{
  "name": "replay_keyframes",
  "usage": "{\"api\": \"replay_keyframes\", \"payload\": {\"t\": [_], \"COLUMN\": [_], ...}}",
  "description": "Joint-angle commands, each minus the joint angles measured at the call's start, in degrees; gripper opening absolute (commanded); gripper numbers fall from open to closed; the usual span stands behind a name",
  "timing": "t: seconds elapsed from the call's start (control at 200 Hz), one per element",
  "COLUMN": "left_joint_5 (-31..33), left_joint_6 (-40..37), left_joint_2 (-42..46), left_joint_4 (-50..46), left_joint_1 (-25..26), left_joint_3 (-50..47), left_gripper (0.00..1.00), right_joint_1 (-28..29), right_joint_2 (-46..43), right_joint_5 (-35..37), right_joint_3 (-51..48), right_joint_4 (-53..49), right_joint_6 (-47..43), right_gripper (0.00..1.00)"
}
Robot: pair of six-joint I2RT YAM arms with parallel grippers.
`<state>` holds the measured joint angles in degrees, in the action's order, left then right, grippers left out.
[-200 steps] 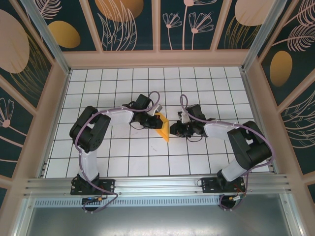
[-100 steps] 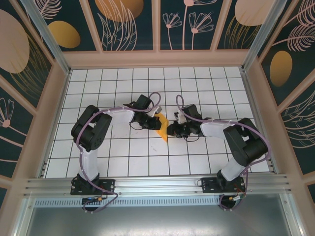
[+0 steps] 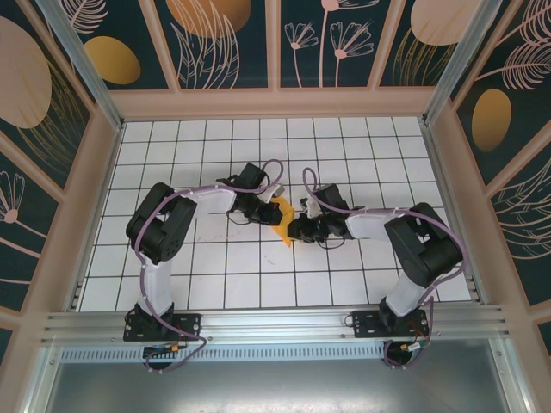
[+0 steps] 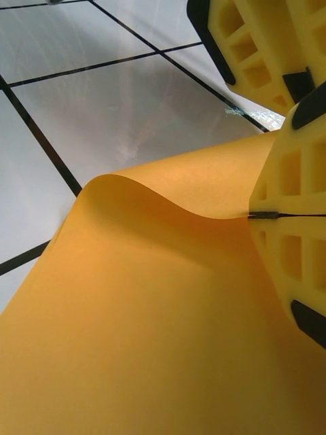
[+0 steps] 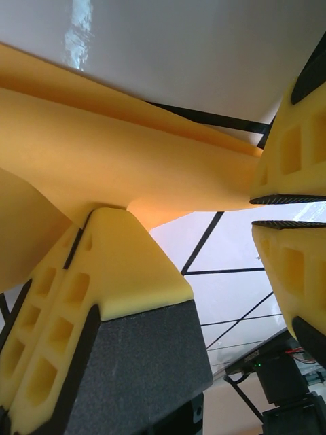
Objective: Fold a paper plane with a square sheet of paper (pick it up from the middle)
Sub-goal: Third fold the triangle at the center of the table.
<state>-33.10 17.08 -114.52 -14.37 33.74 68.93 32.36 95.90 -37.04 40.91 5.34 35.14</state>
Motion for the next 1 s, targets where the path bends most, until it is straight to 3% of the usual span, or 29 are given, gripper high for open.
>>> {"api": "replay_keyframes", "payload": {"t": [0.0, 0.996], "left_joint_5": [1.45, 3.17], "left_joint_6": [-2.01, -5.54], "left_joint_2": [-0.45, -2.02], "left_joint_4": [-2.23, -4.30], "left_joint_1": [-0.69, -1.57], "left_joint_3": [0.62, 1.47], "left_gripper": [0.08, 0.08], "right_joint_1": [0.33, 1.43], "right_joint_2": [1.37, 4.74], "right_joint_5": [-1.15, -0.94], "right_joint_3": [1.37, 2.07], "right_joint_4": [1.94, 2.97], "right_joint_6": [1.15, 2.17], "right_gripper": [0.19, 0.19]}}
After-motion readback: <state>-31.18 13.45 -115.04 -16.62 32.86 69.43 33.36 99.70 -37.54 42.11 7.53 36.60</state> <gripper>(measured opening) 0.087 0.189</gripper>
